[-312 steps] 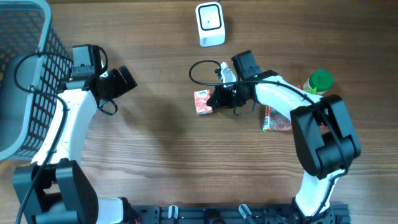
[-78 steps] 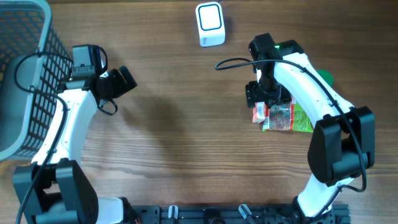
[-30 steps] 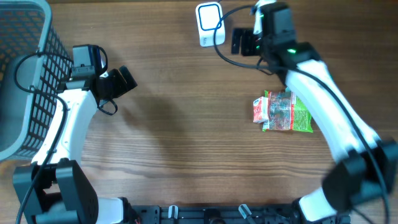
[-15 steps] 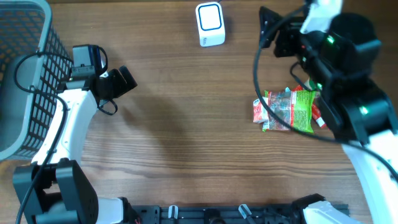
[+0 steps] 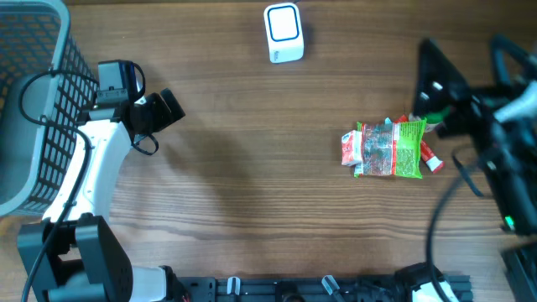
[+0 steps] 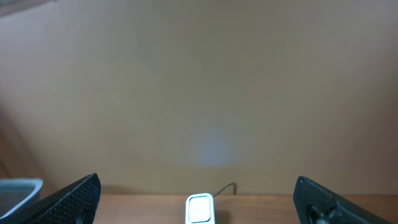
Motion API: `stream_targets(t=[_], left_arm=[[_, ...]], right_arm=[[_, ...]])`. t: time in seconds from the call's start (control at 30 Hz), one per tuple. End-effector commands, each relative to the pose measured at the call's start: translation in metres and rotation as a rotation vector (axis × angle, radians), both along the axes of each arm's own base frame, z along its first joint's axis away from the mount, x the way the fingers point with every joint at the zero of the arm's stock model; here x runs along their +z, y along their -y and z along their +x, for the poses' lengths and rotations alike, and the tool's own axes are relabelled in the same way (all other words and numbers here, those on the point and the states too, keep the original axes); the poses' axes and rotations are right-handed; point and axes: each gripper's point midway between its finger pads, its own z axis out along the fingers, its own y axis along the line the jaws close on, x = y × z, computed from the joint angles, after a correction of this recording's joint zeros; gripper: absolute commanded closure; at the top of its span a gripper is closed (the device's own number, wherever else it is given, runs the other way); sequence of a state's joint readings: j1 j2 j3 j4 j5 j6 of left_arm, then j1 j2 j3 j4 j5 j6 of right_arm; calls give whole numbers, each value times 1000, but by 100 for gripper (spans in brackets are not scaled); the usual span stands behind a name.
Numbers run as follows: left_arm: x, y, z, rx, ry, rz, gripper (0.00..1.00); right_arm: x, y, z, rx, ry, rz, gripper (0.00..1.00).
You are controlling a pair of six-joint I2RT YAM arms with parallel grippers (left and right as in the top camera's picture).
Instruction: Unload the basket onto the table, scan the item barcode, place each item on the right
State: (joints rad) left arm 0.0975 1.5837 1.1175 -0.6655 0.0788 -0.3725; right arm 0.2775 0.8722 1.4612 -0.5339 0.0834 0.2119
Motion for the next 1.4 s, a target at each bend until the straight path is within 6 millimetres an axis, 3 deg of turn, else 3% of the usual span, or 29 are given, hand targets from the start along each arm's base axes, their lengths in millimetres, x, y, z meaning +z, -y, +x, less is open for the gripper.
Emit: stream_targets(t=[0.0, 0.27, 0.4, 0.57, 0.9, 1.07, 1.37], left_arm=[[0, -2, 1, 0, 0, 4, 0], [0, -2, 1, 0, 0, 4, 0], [0, -2, 1, 0, 0, 4, 0], [0, -2, 1, 0, 0, 4, 0], [0, -2, 1, 0, 0, 4, 0], [0, -2, 1, 0, 0, 4, 0], [0, -2, 1, 0, 0, 4, 0]], right_arm=[[-18, 21, -18, -66, 1, 2, 0], [-69, 43, -59, -117, 125, 20, 0], [-87, 49, -81, -134, 321, 74, 0], [-97, 51, -92, -134, 486, 101, 0], [-158, 49, -71, -126, 538, 128, 0], [-178, 49, -65, -126, 558, 130, 0], [-223, 47, -43, -137, 436, 85, 0]])
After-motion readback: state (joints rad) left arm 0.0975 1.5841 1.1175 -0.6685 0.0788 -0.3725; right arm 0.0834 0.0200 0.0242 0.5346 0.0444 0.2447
